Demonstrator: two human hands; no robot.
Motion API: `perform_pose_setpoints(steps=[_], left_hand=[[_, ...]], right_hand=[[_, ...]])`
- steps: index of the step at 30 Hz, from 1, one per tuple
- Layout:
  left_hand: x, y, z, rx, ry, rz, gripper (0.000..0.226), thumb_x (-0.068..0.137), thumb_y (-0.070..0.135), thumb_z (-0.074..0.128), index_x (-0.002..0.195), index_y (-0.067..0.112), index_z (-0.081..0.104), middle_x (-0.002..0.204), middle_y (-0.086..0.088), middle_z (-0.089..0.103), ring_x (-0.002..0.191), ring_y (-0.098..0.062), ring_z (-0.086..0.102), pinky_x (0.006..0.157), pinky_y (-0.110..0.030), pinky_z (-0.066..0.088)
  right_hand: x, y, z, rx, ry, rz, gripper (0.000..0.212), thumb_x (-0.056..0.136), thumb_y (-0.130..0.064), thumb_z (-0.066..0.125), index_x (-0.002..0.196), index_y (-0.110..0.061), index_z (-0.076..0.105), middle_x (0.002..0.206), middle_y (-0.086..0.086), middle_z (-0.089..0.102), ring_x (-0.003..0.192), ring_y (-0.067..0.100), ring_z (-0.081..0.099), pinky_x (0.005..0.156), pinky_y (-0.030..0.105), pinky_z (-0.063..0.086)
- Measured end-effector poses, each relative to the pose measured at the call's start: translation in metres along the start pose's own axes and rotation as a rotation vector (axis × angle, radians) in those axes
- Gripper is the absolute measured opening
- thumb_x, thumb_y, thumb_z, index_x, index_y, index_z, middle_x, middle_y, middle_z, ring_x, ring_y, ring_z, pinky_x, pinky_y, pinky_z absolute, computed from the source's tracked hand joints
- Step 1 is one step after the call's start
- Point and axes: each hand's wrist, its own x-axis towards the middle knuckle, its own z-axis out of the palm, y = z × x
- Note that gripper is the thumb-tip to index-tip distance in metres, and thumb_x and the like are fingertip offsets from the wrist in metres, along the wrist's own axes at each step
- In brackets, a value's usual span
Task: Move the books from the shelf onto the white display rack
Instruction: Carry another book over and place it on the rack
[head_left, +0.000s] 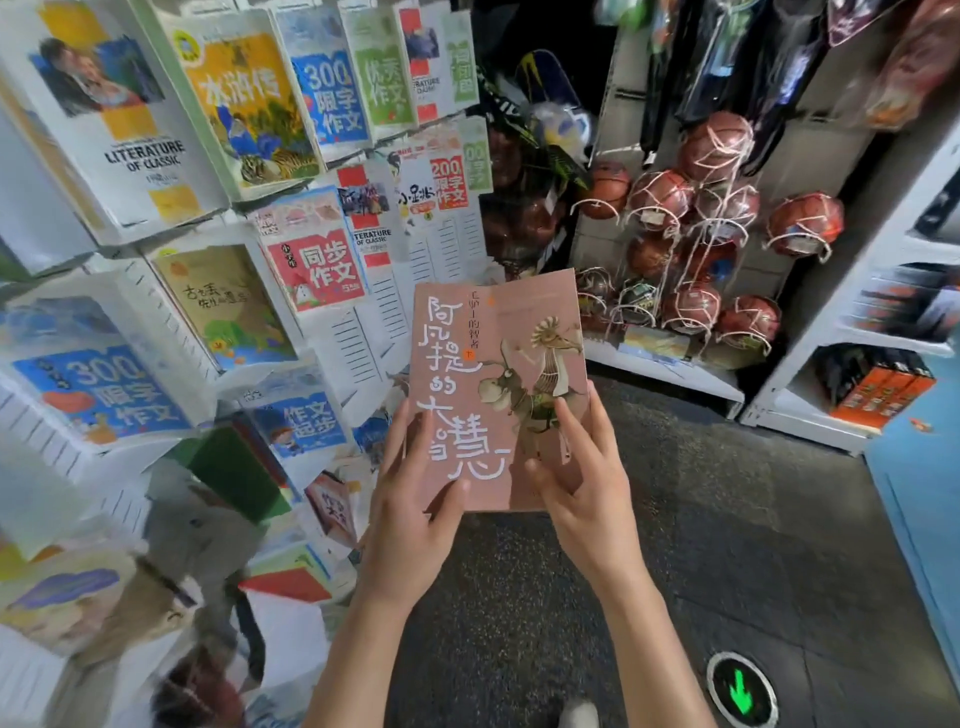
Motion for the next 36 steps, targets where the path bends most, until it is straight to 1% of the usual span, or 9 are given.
perform_pose_setpoints(steps=[2,5,11,15,20,24,29,33,36], left_hand=[[0.021,-0.017,0.013,0.016,0.015,-0.027,0.069,0.094,0.033,0.060,0.154,0.014,0.032,0.165,0.006,0.015,0.151,-0.007,0.017,0.117,-0.031,0.033],[0.055,-0.044,0.036,0.048,0.064,-0.073,0.069,0.094,0.018,0.065,0.155,0.014,0.032,0.165,0.009,0.014,0.151,-0.007,0.019,0.116,-0.024,0.031],[0.122,-0.088,0.084,0.193,0.164,-0.150,0.070,0.093,0.007,0.067,0.154,0.007,0.032,0.165,0.003,0.015,0.151,-0.006,0.017,0.116,-0.014,0.023],[0.152,-0.117,0.113,0.233,0.228,-0.237,0.067,0.094,0.019,0.061,0.153,0.007,0.032,0.166,0.000,0.015,0.151,-0.006,0.015,0.117,-0.012,0.018],[0.166,-0.152,0.130,0.207,0.299,-0.348,0.064,0.090,0.037,0.054,0.150,0.021,0.040,0.164,0.013,0.017,0.150,-0.009,0.022,0.119,-0.031,0.029],[0.170,-0.177,0.134,0.240,0.293,-0.433,0.047,0.090,0.056,0.061,0.129,0.031,0.063,0.159,0.032,0.012,0.150,-0.005,0.021,0.117,-0.043,0.034],[0.187,-0.198,0.128,0.225,0.302,-0.444,0.081,0.087,0.023,0.066,0.149,0.051,0.022,0.156,0.039,0.006,0.147,0.009,0.012,0.117,-0.016,0.020],[0.197,-0.223,0.126,0.211,0.276,-0.486,0.079,0.092,0.014,0.069,0.156,0.027,0.025,0.164,0.021,0.004,0.152,-0.010,0.013,0.120,-0.040,0.028],[0.202,-0.245,0.125,0.261,0.277,-0.535,0.082,0.090,0.015,0.072,0.155,0.031,0.025,0.164,0.021,0.003,0.152,-0.022,0.016,0.119,-0.046,0.030]], right_hand=[[0.031,0.021,0.008,0.008,-0.035,-0.006,0.070,0.092,-0.020,0.065,0.151,-0.034,0.032,0.163,-0.022,0.005,0.151,0.008,0.015,0.111,0.051,0.040],[0.082,0.052,0.020,0.034,-0.117,-0.037,0.068,0.093,-0.025,0.065,0.150,-0.036,0.030,0.164,-0.019,0.005,0.150,-0.001,0.006,0.115,0.039,0.038],[0.191,0.115,0.036,0.072,-0.316,-0.031,0.062,0.096,-0.029,0.062,0.149,-0.037,0.031,0.164,-0.018,0.008,0.149,-0.002,0.008,0.120,0.041,0.030],[0.248,0.151,0.050,0.093,-0.448,-0.047,0.064,0.095,-0.037,0.062,0.152,-0.036,0.033,0.162,-0.018,0.014,0.150,0.005,0.014,0.119,0.044,0.031],[0.285,0.179,0.073,0.151,-0.550,0.039,0.068,0.087,-0.046,0.062,0.149,-0.027,0.041,0.152,-0.024,0.024,0.142,-0.006,0.023,0.119,0.029,0.028],[0.307,0.191,0.096,0.193,-0.613,0.112,0.059,0.091,-0.030,0.068,0.144,-0.032,0.044,0.152,-0.017,0.028,0.140,-0.003,0.026,0.121,0.032,0.026],[0.337,0.198,0.128,0.220,-0.717,0.086,0.069,0.086,-0.023,0.070,0.137,-0.054,0.037,0.159,-0.015,0.027,0.147,-0.005,0.015,0.120,0.027,0.015],[0.355,0.209,0.155,0.216,-0.701,0.055,0.071,0.089,-0.002,0.068,0.136,-0.046,0.040,0.157,-0.018,0.023,0.140,-0.019,0.013,0.113,0.006,0.015],[0.357,0.220,0.173,0.199,-0.694,0.016,0.068,0.090,0.003,0.065,0.136,-0.043,0.044,0.155,-0.025,0.017,0.143,-0.015,0.009,0.114,0.007,0.016]])
